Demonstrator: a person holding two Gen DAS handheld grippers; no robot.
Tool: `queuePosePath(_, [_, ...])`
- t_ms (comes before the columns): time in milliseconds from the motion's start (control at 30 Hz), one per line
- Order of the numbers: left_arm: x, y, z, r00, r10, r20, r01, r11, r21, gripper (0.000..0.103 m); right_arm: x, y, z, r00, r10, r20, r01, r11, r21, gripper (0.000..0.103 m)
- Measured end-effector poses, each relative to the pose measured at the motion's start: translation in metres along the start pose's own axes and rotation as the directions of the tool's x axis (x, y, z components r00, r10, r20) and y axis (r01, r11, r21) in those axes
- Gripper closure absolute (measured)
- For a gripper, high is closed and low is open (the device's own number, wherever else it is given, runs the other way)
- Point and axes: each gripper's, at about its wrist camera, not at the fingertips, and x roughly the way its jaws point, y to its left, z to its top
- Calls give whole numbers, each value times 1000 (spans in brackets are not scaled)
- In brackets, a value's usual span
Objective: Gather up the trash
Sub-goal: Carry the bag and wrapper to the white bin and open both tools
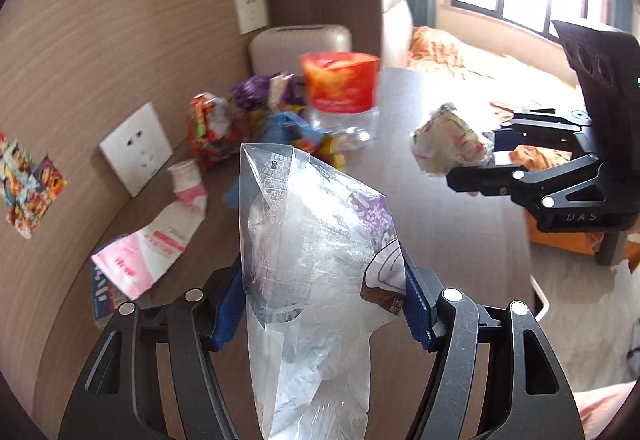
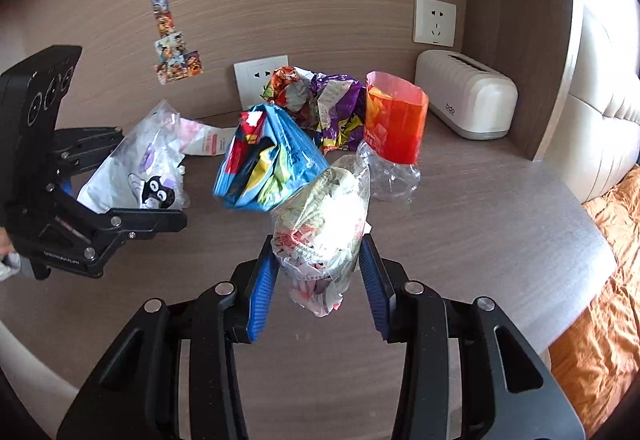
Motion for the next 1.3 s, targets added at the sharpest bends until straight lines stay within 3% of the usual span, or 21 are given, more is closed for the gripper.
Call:
queuePosePath(367, [-4, -118, 20, 984, -178, 13, 174, 973, 152, 38, -89, -42, -68, 996, -86, -6, 86, 994, 61, 60])
queuePosePath(667, [18, -228, 40, 948, -318, -22, 312, 911, 268, 38, -166, -96, -133, 981, -192, -27, 194, 966, 169, 60])
queuePosePath(1000, [53, -345, 45, 880, -462, -110, 465, 792, 394, 38, -226, -136, -205, 954, -288, -76, 298, 915, 270, 60])
queuePosePath(1300, [108, -435, 20, 812, -522, -263, 581, 672, 459, 38, -234, -172, -278, 936, -305, -178, 350, 868, 353, 62])
